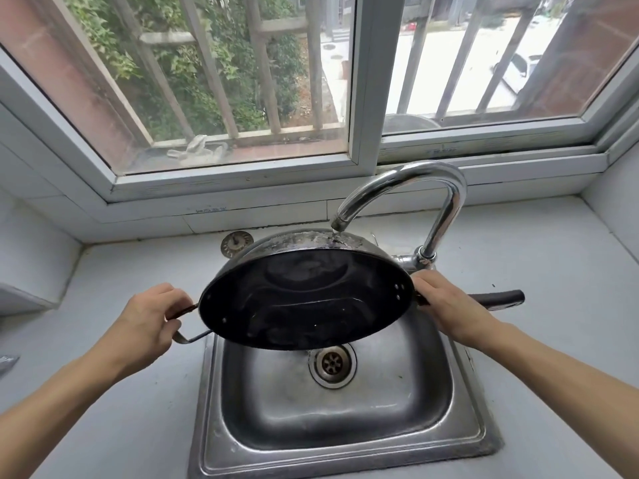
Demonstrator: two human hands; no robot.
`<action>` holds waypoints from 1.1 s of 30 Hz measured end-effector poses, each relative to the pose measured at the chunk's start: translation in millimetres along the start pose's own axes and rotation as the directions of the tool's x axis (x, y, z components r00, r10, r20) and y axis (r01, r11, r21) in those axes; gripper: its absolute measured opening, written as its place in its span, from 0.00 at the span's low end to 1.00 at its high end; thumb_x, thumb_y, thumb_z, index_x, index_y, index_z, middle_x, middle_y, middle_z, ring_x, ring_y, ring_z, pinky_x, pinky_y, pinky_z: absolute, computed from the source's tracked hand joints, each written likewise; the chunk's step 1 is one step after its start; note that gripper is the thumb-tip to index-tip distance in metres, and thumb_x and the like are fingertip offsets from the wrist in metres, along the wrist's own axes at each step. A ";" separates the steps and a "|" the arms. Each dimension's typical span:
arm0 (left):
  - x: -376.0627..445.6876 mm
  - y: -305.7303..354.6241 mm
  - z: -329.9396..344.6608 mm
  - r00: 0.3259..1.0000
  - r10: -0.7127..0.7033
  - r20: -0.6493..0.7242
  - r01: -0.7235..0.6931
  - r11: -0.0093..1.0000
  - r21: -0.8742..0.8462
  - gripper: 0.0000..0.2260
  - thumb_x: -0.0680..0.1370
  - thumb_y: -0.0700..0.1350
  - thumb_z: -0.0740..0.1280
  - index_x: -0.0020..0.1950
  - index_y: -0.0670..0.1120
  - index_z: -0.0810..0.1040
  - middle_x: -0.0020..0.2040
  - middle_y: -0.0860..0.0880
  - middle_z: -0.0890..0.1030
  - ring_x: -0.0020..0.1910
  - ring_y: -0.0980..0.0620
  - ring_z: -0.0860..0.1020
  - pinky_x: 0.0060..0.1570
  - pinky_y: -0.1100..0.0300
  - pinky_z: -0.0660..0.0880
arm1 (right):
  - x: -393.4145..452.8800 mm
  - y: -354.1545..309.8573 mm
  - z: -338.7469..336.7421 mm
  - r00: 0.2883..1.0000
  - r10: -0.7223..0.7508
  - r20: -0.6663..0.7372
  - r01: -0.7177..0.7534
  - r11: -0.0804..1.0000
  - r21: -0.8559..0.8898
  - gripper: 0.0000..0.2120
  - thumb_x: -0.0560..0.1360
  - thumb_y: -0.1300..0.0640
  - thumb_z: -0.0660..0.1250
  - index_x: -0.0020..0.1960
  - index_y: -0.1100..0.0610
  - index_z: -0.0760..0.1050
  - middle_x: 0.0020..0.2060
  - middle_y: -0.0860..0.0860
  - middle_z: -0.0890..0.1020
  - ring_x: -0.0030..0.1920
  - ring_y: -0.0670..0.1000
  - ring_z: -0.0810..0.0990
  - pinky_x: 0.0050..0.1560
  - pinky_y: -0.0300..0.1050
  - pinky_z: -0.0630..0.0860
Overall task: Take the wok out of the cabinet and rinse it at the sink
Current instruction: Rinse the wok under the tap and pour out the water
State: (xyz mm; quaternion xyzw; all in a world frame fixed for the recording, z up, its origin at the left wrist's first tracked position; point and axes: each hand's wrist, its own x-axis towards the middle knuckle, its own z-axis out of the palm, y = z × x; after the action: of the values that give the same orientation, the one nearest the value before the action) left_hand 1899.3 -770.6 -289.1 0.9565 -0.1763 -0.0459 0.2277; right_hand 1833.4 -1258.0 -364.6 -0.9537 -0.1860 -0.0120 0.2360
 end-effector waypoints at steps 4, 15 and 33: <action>-12.1 -8.4 2.0 0.998 -0.060 0.016 0.060 0.998 -0.034 0.23 0.68 0.23 0.67 0.39 0.54 0.75 0.38 0.54 0.74 0.33 0.59 0.78 0.33 0.74 0.69 | 5.8 -2.4 -2.0 0.999 -0.017 0.045 0.018 1.000 -0.020 0.30 0.71 0.71 0.69 0.67 0.51 0.67 0.56 0.40 0.68 0.57 0.42 0.67 0.61 0.34 0.64; -28.9 -5.4 28.6 0.992 -0.123 -0.019 0.120 0.985 -0.124 0.30 0.67 0.23 0.70 0.37 0.62 0.73 0.36 0.49 0.75 0.29 0.59 0.78 0.32 0.73 0.69 | 9.7 -4.3 -24.8 0.996 -0.069 0.063 0.079 0.981 -0.178 0.30 0.69 0.74 0.66 0.66 0.54 0.68 0.57 0.49 0.72 0.56 0.53 0.71 0.53 0.47 0.76; -54.8 -16.8 20.6 0.975 -0.215 -0.057 0.206 0.969 -0.134 0.24 0.66 0.23 0.71 0.40 0.53 0.76 0.42 0.56 0.77 0.29 0.59 0.76 0.33 0.74 0.70 | 45.1 -22.2 -30.1 0.986 -0.149 0.076 0.161 0.966 -0.201 0.31 0.67 0.75 0.65 0.66 0.55 0.70 0.55 0.51 0.74 0.55 0.53 0.71 0.52 0.45 0.74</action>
State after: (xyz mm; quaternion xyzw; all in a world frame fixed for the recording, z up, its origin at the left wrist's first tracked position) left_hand 1850.0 -745.5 -314.7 0.9545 -0.0621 -0.0468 0.2881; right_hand 1869.3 -1237.7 -323.0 -0.9555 -0.2649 -0.0208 0.1284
